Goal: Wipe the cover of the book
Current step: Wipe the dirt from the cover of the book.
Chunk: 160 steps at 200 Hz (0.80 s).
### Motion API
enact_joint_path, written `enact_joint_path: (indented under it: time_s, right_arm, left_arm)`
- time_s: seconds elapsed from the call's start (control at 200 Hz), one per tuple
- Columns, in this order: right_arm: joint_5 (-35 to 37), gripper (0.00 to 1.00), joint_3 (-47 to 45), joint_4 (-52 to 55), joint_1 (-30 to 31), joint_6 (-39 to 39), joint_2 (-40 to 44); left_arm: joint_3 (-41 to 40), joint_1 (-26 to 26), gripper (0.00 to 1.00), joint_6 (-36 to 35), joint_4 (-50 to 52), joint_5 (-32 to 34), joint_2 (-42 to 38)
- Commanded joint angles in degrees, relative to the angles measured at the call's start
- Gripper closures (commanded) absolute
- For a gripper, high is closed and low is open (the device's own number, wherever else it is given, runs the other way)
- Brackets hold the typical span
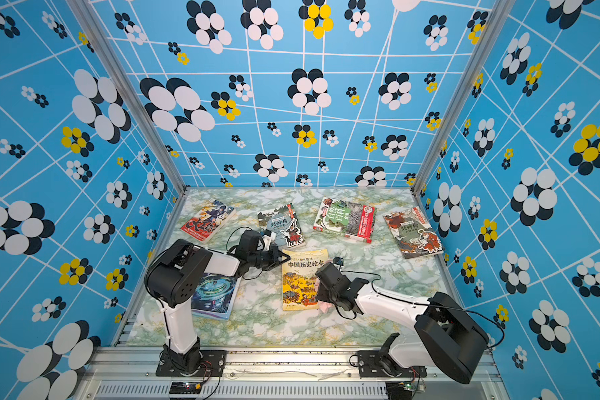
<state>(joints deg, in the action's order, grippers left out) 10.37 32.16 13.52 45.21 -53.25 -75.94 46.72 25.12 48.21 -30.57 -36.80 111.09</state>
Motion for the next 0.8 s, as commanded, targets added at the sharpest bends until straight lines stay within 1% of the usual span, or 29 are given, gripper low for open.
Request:
enact_joint_path:
  time_s: [0.0, 0.125, 0.19, 0.24, 0.33, 0.39, 0.53, 0.59, 0.655, 0.73, 0.795]
  right_arm:
    - [7.66, 1.0, -2.97, 17.29, -1.22, -4.53, -1.5]
    - [11.22, 1.0, -0.3, 19.42, -1.2, -2.42, -1.4]
    - [12.13, 1.0, 0.98, 16.09, -1.22, 1.63, -1.44]
    - [11.33, 1.0, 3.02, 12.67, -1.18, 5.39, -2.41]
    - [7.16, 1.0, 9.39, 9.0, -0.82, 10.56, -6.04]
    - [5.13, 1.0, 13.6, 6.08, 1.11, 13.6, -9.27]
    - [2.76, 1.0, 23.05, 2.46, 8.52, 18.84, -17.51]
    - [-1.73, 1.0, 25.16, 0.08, 9.55, 19.11, -20.89]
    - [-5.98, 1.0, 25.21, -3.11, 9.53, 17.57, -23.41]
    - [-7.03, 1.0, 24.09, -5.11, 9.25, 16.25, -24.72]
    - [-7.24, 1.0, 21.69, -5.7, 7.54, 14.43, -25.07]
  left_arm:
    - [1.18, -0.84, 1.0, -2.19, 2.5, -1.35, -2.61]
    - [1.09, -0.8, 1.0, -2.37, 2.93, -1.38, -3.11]
    - [0.99, -0.69, 1.0, -2.3, 2.8, -1.82, -3.14]
    - [0.83, -0.52, 1.0, -2.28, 2.88, -1.81, -3.28]
    - [0.5, -0.25, 1.0, -2.29, 3.23, -1.87, -3.36]
    - [0.24, -0.01, 1.0, -2.09, 3.05, -1.75, -3.5]
    - [0.73, 0.71, 1.0, -1.71, 3.35, -1.62, -3.42]
    - [0.85, 0.89, 1.0, -1.71, 3.47, -1.32, -3.59]
    - [0.92, 0.89, 1.0, -1.68, 3.58, -1.04, -3.66]
    - [0.92, 0.81, 1.0, -1.74, 3.76, -1.01, -3.85]
    - [0.92, 0.73, 1.0, -1.88, 3.75, -1.04, -3.95]
